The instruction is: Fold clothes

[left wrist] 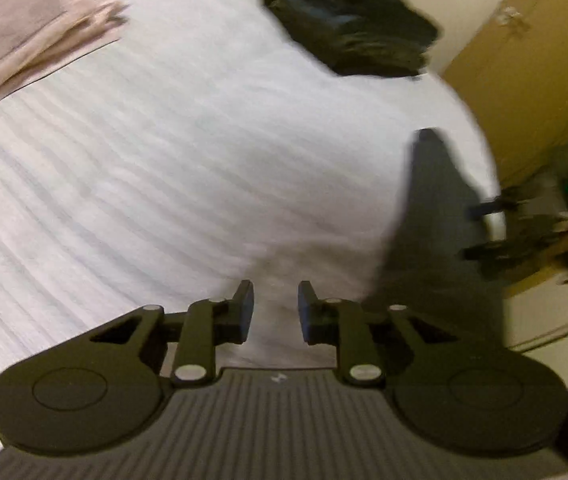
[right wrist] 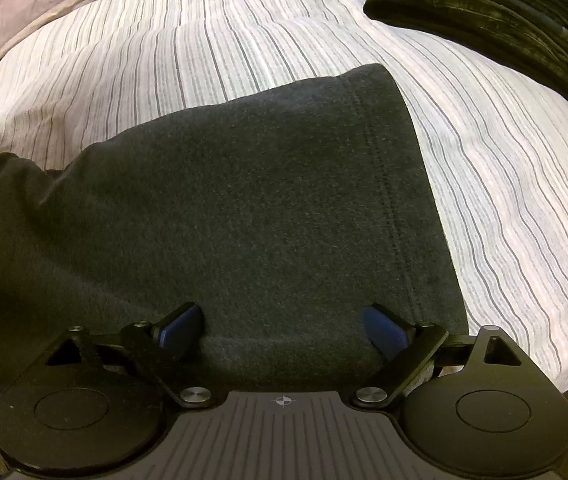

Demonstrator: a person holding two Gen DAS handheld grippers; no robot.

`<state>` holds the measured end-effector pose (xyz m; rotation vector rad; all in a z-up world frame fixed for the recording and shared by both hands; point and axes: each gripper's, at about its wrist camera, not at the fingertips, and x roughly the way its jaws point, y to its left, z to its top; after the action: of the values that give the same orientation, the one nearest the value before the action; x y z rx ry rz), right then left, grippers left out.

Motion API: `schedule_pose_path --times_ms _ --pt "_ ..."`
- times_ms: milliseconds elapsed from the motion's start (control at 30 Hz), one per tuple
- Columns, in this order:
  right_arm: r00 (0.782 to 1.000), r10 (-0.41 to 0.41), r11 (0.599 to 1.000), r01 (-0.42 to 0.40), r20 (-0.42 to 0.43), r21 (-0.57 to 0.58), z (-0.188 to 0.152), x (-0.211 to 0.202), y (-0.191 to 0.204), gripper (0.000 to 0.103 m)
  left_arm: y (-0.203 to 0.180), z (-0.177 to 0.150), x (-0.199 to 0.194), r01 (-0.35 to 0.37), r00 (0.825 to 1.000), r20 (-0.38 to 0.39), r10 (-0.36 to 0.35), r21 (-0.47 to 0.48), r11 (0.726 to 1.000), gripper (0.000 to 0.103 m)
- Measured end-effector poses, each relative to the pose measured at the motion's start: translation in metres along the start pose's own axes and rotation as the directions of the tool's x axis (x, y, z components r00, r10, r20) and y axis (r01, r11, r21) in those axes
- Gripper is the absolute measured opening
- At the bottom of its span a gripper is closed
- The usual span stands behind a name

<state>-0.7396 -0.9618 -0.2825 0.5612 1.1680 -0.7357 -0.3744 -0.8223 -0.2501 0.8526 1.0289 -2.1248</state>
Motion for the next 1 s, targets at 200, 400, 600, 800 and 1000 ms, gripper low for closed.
schedule_pose_path --times_ms 200,400,600,800,1000 --pt "1.000 0.001 1.000 -0.001 0.028 0.013 -0.013 -0.010 0.000 0.093 -0.048 -0.021 0.024 0.123 0.989 -0.091 -0.117 0.061 0.991 0.019" --pt "0.999 -0.011 0.998 0.009 0.037 0.066 -0.028 -0.026 -0.006 0.093 -0.032 -0.044 0.035 -0.017 0.984 -0.175 0.031 0.077 0.997 0.004" --pt "0.993 -0.028 0.990 0.012 0.112 0.140 -0.030 -0.057 -0.022 0.091 -0.050 -0.025 0.000 -0.077 0.989 -0.119 0.088 0.093 0.993 0.017" --pt "0.993 -0.025 0.969 -0.004 0.113 0.247 -0.059 -0.057 -0.052 0.090 -0.087 -0.037 0.040 -0.032 0.978 -0.201 0.052 0.103 0.994 0.017" --pt "0.980 -0.030 0.963 -0.024 0.197 0.267 -0.062 -0.084 -0.035 0.091 -0.095 -0.048 0.055 -0.147 0.962 -0.220 0.164 0.090 0.985 0.018"
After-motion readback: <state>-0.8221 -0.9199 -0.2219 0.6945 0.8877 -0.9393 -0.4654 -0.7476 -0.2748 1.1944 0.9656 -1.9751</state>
